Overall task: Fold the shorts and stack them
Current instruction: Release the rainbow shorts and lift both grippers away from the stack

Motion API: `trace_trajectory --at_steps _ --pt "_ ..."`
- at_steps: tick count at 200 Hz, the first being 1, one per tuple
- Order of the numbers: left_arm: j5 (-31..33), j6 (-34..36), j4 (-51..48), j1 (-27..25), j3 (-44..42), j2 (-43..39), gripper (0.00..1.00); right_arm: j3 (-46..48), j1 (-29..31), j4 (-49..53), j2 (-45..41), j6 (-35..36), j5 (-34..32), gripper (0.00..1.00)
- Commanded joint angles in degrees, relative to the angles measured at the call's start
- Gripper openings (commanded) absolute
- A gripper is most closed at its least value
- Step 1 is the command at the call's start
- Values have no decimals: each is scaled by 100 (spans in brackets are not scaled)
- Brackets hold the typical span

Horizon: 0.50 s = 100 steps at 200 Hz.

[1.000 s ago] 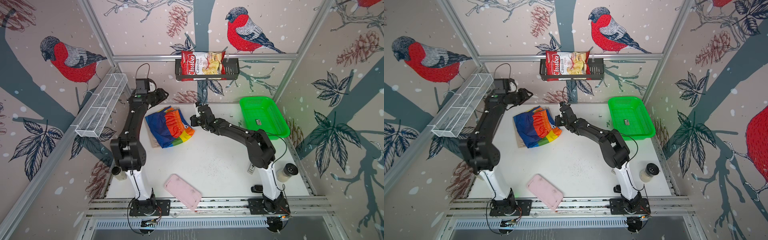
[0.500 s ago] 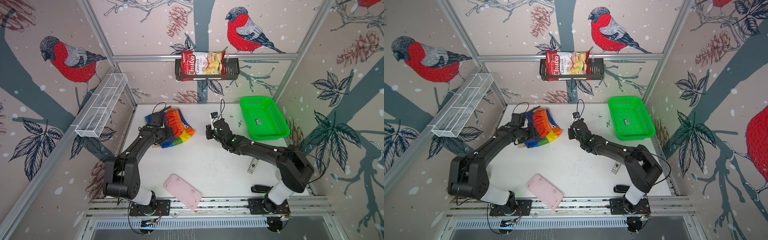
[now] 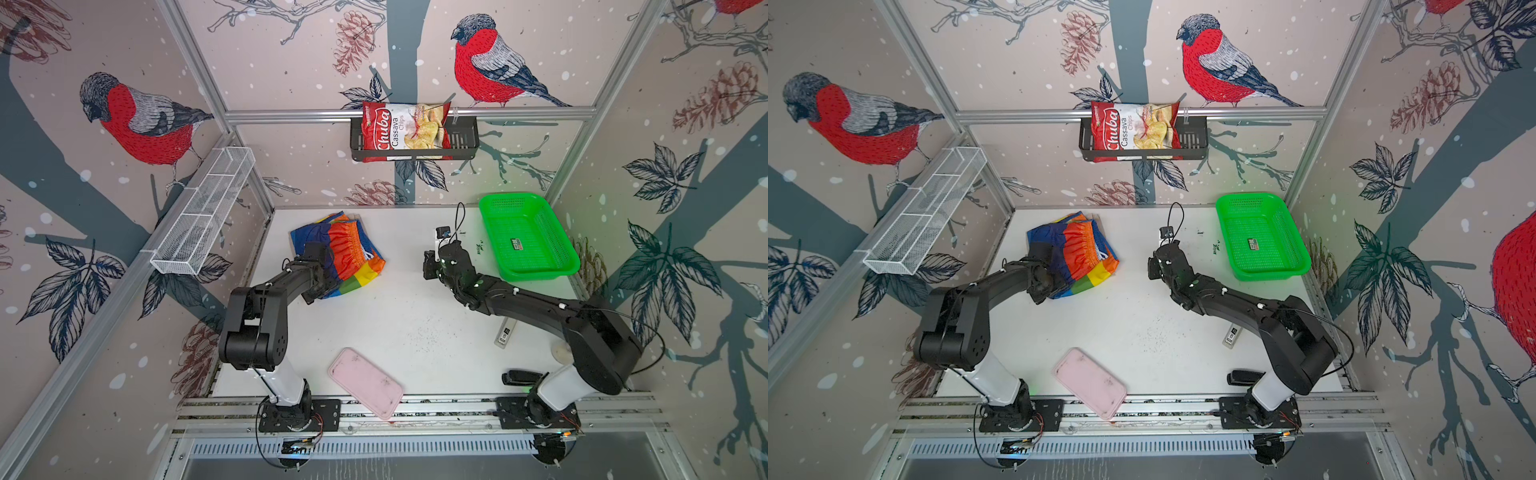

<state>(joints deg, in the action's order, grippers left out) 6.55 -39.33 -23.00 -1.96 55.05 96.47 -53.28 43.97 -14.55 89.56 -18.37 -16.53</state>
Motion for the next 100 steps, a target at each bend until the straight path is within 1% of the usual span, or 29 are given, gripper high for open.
trace_trajectory --at_steps 1,17,40,59,79,100 --pt "287 -189 79 275 59 -17 67 159 -61 -192 -131 -87 21 18" --pt "233 -139 150 411 106 -72 67 284 -130 -218 -191 -175 84 18" --pt "382 -171 95 529 150 -112 67 400 -161 -102 -329 -242 95 19" --pt "407 -204 123 552 3 -345 68 575 -191 62 -683 -237 -43 19" --pt "460 -224 201 515 -195 -953 69 808 -332 318 -1274 -234 -273 22" --pt "669 -216 308 354 -290 -1921 71 1065 -473 656 -2143 -190 -713 30"
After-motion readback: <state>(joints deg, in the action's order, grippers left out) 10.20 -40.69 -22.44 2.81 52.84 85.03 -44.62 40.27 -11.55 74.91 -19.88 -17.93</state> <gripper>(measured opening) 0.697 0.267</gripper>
